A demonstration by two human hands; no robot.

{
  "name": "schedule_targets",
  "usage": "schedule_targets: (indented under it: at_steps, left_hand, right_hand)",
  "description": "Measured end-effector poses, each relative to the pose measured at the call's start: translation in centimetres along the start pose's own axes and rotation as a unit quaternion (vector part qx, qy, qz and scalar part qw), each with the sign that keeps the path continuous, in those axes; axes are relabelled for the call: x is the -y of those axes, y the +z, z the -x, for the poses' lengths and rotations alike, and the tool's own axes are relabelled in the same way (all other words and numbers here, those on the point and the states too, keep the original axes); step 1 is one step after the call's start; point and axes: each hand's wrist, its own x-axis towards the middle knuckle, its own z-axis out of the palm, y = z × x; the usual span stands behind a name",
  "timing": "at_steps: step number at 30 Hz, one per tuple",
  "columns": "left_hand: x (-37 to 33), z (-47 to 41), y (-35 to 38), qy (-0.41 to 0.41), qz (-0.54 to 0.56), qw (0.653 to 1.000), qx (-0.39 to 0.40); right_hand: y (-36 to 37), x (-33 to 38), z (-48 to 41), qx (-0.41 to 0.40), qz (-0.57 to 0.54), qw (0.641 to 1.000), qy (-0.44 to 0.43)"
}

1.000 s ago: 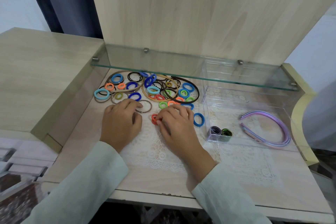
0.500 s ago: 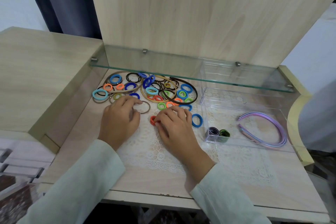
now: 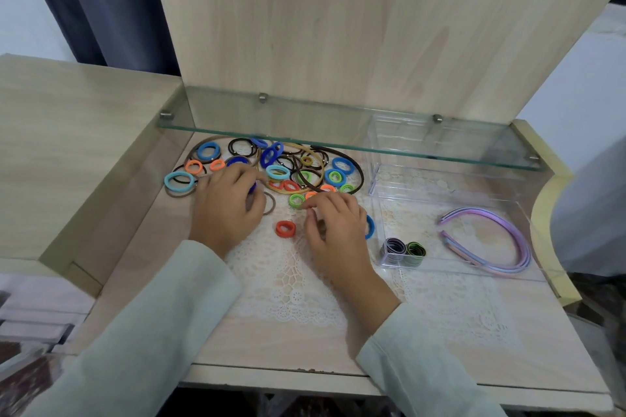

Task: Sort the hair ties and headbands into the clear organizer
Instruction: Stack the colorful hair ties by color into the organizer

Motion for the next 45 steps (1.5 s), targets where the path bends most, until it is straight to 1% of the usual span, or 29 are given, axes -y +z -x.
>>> schedule_targets:
  at_steps: [4,6,8,10,13,16,19,22,27,32,34,37,40,42,45]
  left_hand:
    - [-0.5,0.2,0.2,0.047,-0.023,0.999,0.006]
    - [-0.7,0.3,0.2,0.072,-0.032,0.997,0.021]
    - [-0.7,0.3,0.3,0.080,-0.048,0.995,0.037]
    - [-0.7,0.2,0.4,0.078,-0.058,0.994,0.049]
    - [-0.7,0.2,0.6,0.066,-0.049,0.994,0.068]
    - [-0.5,0.1,0.9,0.059,-0.042,0.994,0.082]
    - [-0.4,0.1,1.0,0.059,-0.051,0.993,0.089]
    - [-0.4,0.1,1.0,0.064,-0.059,0.992,0.091]
    - [-0.4,0.1,1.0,0.069,-0.045,0.993,0.088]
    - [-0.5,0.2,0.8,0.053,-0.004,0.995,0.080]
    - [-0.4,0.3,0.7,0.052,0.011,0.997,0.063]
    - [-0.2,0.5,0.3,0.048,0.039,0.998,0.014]
    - [-0.2,0.6,0.2,0.062,0.062,0.996,-0.017]
    - [-0.1,0.6,0.1,0.079,0.073,0.994,-0.020]
    - [0.2,0.6,0.0,0.099,0.088,0.991,-0.031]
  right_hand:
    - [0.6,-0.4,-1.7,0.011,0.047,0.999,0.003]
    - [1.1,-0.3,-2.5,0.028,0.064,0.997,-0.018]
    - [1.7,-0.1,-3.0,0.048,0.089,0.994,-0.045]
    - [2.3,0.2,-3.2,0.057,0.111,0.990,-0.057]
    - [3.0,0.3,-3.4,0.057,0.138,0.987,-0.054]
    - [3.1,-0.1,-3.7,0.046,0.144,0.987,-0.053]
    - [3.1,-0.3,-3.7,0.058,0.145,0.986,-0.063]
    - [3.1,-0.4,-3.8,0.069,0.148,0.984,-0.069]
    - [2.9,-0.5,-3.9,0.108,0.138,0.983,-0.048]
    - [2.9,-0.5,-3.8,0.122,0.141,0.981,-0.056]
    - [2.7,-0.4,-3.8,0.127,0.133,0.981,-0.061]
    - [2.4,-0.3,-3.7,0.102,0.078,0.990,-0.056]
    - [2.1,-0.5,-3.5,0.034,0.022,0.998,-0.046]
    - [2.0,-0.7,-3.3,0.004,0.011,0.999,-0.044]
    - [1.6,-0.7,-2.9,-0.002,0.015,0.999,-0.048]
